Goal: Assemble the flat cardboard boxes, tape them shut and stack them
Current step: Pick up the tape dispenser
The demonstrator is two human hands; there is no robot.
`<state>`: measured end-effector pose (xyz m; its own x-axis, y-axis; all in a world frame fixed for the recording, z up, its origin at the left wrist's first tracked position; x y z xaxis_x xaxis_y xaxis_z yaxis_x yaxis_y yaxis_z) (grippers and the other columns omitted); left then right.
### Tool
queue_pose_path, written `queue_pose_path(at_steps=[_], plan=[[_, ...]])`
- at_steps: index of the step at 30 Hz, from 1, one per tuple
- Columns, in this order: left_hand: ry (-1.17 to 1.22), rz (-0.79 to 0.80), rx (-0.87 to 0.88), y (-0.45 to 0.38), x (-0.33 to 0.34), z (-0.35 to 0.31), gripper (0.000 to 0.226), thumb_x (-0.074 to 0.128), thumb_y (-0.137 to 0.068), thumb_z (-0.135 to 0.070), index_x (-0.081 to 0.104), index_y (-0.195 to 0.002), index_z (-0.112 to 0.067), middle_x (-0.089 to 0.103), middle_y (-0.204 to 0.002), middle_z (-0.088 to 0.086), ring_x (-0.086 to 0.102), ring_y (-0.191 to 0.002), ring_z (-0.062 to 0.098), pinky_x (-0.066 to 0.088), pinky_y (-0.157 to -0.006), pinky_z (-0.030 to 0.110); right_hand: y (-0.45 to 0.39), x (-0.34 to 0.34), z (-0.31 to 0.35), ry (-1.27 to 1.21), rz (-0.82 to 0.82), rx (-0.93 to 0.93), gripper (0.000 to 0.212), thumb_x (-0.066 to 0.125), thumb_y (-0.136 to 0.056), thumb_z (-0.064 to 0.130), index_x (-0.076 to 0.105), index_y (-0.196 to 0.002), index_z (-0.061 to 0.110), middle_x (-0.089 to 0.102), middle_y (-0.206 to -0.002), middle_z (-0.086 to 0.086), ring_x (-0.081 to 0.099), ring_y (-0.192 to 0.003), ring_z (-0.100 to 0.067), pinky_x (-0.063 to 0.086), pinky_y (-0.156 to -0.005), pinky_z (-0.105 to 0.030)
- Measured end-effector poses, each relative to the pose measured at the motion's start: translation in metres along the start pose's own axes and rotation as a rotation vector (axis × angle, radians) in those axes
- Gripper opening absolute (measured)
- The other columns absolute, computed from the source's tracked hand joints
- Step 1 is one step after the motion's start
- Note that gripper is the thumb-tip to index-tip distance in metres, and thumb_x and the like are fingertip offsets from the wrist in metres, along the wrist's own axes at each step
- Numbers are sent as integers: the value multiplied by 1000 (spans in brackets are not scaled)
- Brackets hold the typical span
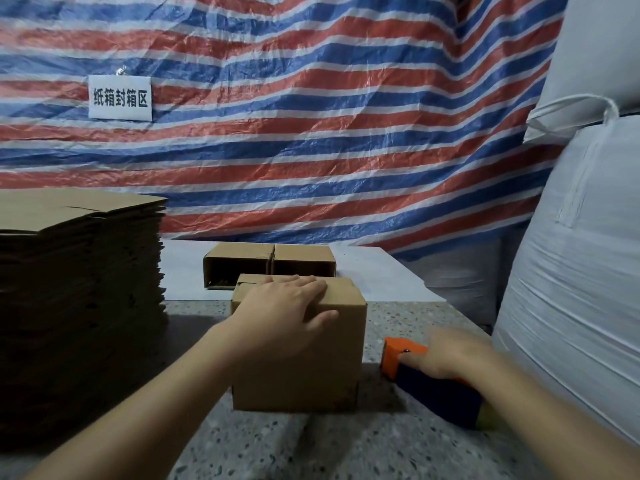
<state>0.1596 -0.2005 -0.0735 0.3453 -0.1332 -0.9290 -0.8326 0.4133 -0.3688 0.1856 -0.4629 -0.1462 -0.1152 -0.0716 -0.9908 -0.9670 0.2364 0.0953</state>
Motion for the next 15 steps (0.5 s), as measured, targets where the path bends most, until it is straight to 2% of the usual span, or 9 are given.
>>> queue_pose_path(at_steps=[3,4,7,11,13,15], plan=[[-6,-6,-1,1,1,-1,68,27,-93,-72,28,-151,-37,32,-158,-11,30,-145,13,24,-118,44,6,14,-5,-115,-31,10,66,54,-78,83,61,-93,19,64,-93,3,63,-85,-16,47,-64,-27],[-10,-12,0,1,1,-1,67,27,-93,-72,28,-151,-38,32,-158,-11,31,-145,13,23,-118,44,9,20,-5,-139,-26,5,62,56,-78,81,59,-90,20,61,-87,4,61,-80,-14,43,-60,-27],[-13,-27,4,0,1,-1,68,30,-92,-73,28,-151,-38,32,-158,-11,31,-145,14,22,-118,45,15,30,-6,-180,-115,-14,48,58,-84,72,58,-94,25,58,-84,6,61,-81,-15,41,-57,-27],[-1,-34,11,-1,2,0,70,30,-91,-75,29,-150,-38,35,-157,-12,32,-144,13,23,-117,44,14,16,-9,-305,-213,-60,38,56,-91,63,59,-89,25,63,-84,3,63,-78,-17,45,-62,-29],[11,-32,2,-1,3,1,68,26,-92,-74,31,-149,-38,36,-156,-12,33,-143,14,25,-116,44,13,-12,-13,-466,-261,-91,40,56,-94,60,63,-87,22,67,-82,0,64,-74,-18,48,-64,-30],[55,-37,-11,-2,3,2,64,21,-94,-71,34,-148,-38,37,-155,-12,35,-143,13,28,-115,43,19,-55,-20,-785,-326,-112,45,61,-93,56,69,-85,13,73,-77,-6,68,-68,-23,53,-61,-32]])
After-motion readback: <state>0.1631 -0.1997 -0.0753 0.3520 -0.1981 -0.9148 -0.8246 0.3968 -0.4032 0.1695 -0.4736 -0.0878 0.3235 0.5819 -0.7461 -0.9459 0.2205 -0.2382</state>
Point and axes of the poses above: each hand's wrist, its own y-axis away from the middle knuckle, its own x-axis out of the palm, z = x × y, the point moved 8 cm from there along -y, towards the middle knuckle
